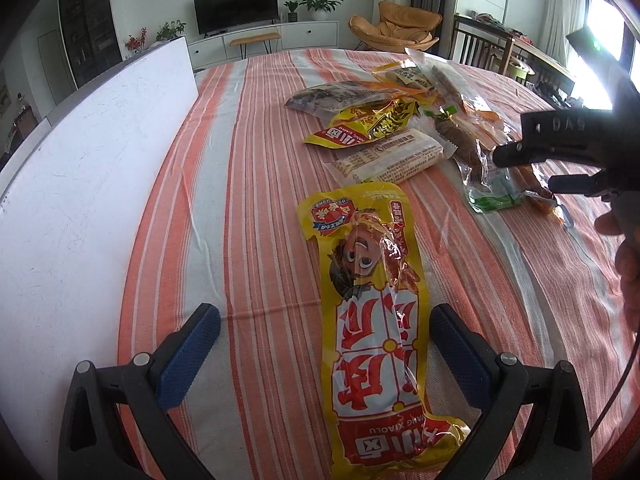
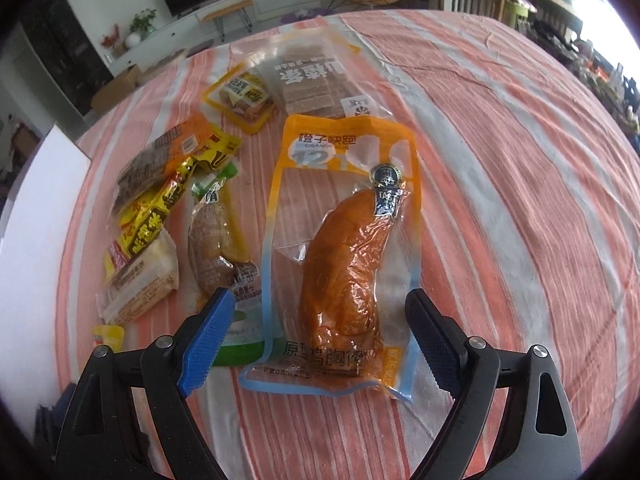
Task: Organize snacks
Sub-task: 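Move the right tool toward the clear bag with the orange sausage, then lower the open right tool around the orange sausage bag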
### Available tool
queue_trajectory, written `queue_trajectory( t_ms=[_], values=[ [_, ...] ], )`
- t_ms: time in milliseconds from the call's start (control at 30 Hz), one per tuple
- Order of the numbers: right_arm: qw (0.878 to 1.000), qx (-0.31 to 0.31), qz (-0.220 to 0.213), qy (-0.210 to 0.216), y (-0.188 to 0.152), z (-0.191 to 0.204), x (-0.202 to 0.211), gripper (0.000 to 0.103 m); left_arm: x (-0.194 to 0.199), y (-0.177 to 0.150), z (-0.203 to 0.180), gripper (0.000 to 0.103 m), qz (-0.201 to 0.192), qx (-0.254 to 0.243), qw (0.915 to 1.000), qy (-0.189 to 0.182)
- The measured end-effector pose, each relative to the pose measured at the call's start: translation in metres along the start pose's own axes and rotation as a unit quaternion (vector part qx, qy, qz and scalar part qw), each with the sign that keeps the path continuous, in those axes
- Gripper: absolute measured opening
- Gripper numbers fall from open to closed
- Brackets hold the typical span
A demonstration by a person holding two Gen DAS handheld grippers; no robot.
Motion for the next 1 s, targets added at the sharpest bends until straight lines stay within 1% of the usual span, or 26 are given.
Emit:
queue_trajectory(
  t_ms=[100,200,233,267,300,433,533,700,800,1000],
  values=[
    [1.000,0.008,0.000,-0.012,0.005,0.005,0.005,0.089,0.000,0.000,0.000,0.103,0.000,0.000,1.0000,0.000],
    [0.999,0.043,0.001,-0.026,0.002,0.019,-0.001,0.089,0.000,0.000,0.000,0.103,0.000,0.000,1.0000,0.000],
    [0.998,0.059,0.013,-0.028,-0.001,0.024,-0.008,0.090,0.000,0.000,0.000,0.103,0.000,0.000,1.0000,0.000],
    [0.997,0.069,0.012,-0.033,-0.002,0.026,-0.012,0.093,0.000,0.000,0.000,0.103,0.000,0.000,1.0000,0.000],
    [0.996,0.077,-0.001,-0.034,-0.002,0.027,-0.012,0.093,0.000,0.000,0.000,0.103,0.000,0.000,1.0000,0.000],
    [0.997,0.075,-0.021,-0.023,-0.002,0.022,-0.011,0.093,0.000,0.000,0.000,0.103,0.000,0.000,1.0000,0.000],
    [0.996,0.083,-0.027,-0.019,-0.004,0.018,-0.009,0.093,0.000,0.000,0.000,0.103,0.000,0.000,1.0000,0.000],
    [0.995,0.097,-0.033,-0.022,-0.006,0.021,-0.010,0.095,0.000,0.000,0.000,0.103,0.000,0.000,1.0000,0.000],
    [0.992,0.115,-0.034,-0.031,-0.009,0.025,-0.012,0.096,0.000,0.000,0.000,0.103,0.000,0.000,1.0000,0.000],
    [0.992,0.117,-0.040,-0.026,-0.011,0.024,-0.012,0.096,0.000,0.000,0.000,0.103,0.000,0.000,1.0000,0.000]
  ],
)
Point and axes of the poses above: each gripper's, at about its wrist camera, not at the fingertips, and x roughly against the way its jaws point, z to its left, y to its top, the point moved 5 cm from there along -x, roughly the way its jaws point, and after that the axes turned 7 degrees about -x, right-handed, at the moved point
